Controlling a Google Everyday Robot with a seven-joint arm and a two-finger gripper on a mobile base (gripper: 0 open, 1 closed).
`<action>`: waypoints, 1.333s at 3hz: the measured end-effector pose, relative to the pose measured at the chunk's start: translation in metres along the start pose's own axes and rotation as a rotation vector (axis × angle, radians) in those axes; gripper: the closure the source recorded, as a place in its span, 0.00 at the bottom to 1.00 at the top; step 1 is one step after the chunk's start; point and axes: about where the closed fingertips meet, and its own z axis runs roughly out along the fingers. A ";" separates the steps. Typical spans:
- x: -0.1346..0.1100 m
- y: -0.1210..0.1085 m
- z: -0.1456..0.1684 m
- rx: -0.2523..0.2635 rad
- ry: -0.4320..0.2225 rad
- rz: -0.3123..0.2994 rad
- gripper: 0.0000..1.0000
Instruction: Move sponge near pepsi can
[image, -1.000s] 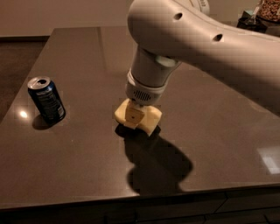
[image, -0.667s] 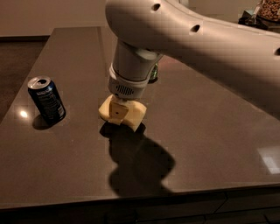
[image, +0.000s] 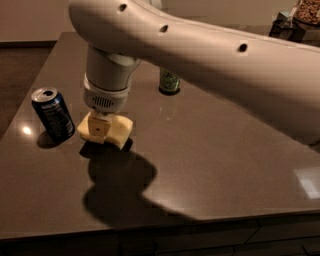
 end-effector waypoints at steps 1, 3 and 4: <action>-0.023 0.000 0.016 -0.028 -0.018 -0.053 0.53; -0.023 0.002 0.015 -0.025 -0.015 -0.054 0.01; -0.023 0.002 0.015 -0.025 -0.015 -0.055 0.00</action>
Offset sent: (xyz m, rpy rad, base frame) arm 0.0021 0.0238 -0.0062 0.0100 0.0072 0.0524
